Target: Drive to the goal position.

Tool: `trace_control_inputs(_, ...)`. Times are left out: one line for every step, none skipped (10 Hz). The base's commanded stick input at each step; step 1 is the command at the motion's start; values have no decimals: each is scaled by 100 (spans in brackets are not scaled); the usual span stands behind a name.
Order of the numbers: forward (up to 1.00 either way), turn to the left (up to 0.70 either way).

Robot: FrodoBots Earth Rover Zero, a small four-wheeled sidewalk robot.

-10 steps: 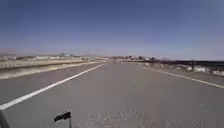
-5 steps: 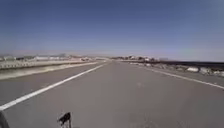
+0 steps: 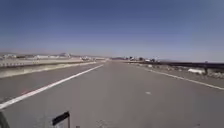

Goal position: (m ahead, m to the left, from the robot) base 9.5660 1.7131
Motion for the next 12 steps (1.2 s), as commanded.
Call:
trace_control_inputs(100,0)
trace_control_inputs(100,0)
trace_control_inputs(100,0)
trace_control_inputs(100,0)
trace_control_inputs(100,0)
trace_control_inputs(100,0)
trace_control_inputs(100,0)
trace_control_inputs(100,0)
trace_control_inputs(100,0)
trace_control_inputs(100,0)
trace_control_inputs(100,0)
trace_control_inputs(100,0)
